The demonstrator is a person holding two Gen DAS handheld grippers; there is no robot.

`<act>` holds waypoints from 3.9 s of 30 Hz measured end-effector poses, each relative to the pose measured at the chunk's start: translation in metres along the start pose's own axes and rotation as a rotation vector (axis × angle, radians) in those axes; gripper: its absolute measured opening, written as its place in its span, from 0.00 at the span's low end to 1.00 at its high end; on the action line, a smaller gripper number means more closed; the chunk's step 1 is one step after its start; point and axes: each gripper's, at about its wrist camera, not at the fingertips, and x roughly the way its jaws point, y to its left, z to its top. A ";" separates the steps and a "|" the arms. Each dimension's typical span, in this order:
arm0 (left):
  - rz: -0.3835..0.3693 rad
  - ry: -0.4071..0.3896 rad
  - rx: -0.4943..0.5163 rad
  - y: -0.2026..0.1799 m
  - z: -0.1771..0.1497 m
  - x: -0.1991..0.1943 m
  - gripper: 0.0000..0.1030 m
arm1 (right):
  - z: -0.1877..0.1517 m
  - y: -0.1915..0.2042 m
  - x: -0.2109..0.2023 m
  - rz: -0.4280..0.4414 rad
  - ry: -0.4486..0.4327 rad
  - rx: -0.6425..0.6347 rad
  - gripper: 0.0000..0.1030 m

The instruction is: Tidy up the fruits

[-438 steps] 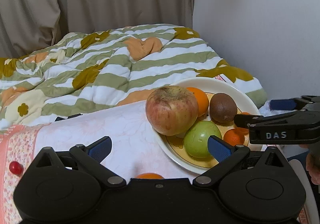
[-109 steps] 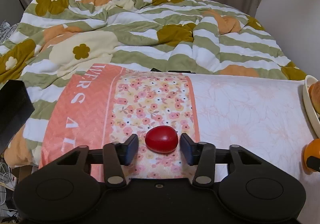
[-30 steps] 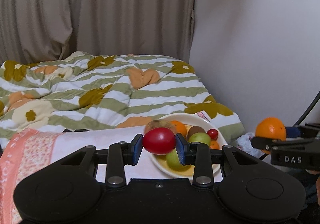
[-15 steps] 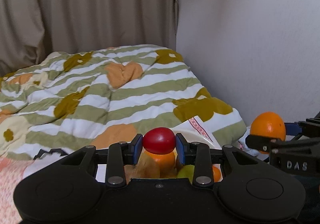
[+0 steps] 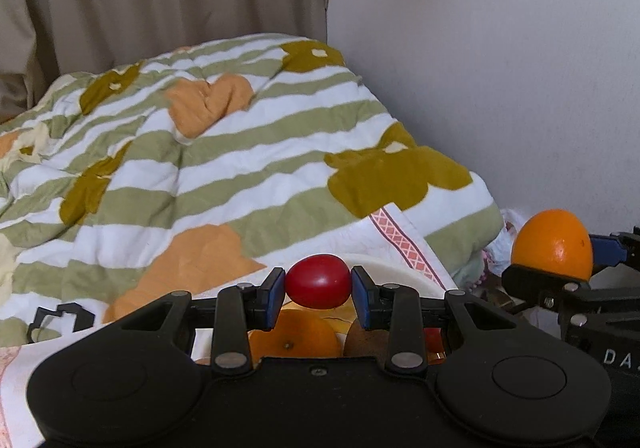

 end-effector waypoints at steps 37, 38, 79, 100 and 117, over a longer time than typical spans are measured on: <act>0.165 -0.079 -0.154 0.072 -0.048 -0.076 0.96 | 0.015 0.074 0.077 0.120 0.056 -0.190 0.74; 0.165 -0.079 -0.155 0.072 -0.049 -0.076 0.96 | 0.014 0.074 0.078 0.121 0.059 -0.187 0.74; 0.288 -0.377 -0.214 0.060 -0.182 -0.310 1.00 | -0.070 0.133 -0.220 0.076 -0.234 -0.172 1.00; 0.323 -0.369 -0.206 0.105 -0.242 -0.342 1.00 | -0.137 0.184 -0.246 -0.008 -0.181 -0.097 1.00; 0.321 -0.367 -0.215 0.106 -0.244 -0.344 1.00 | -0.144 0.187 -0.242 -0.012 -0.170 -0.096 1.00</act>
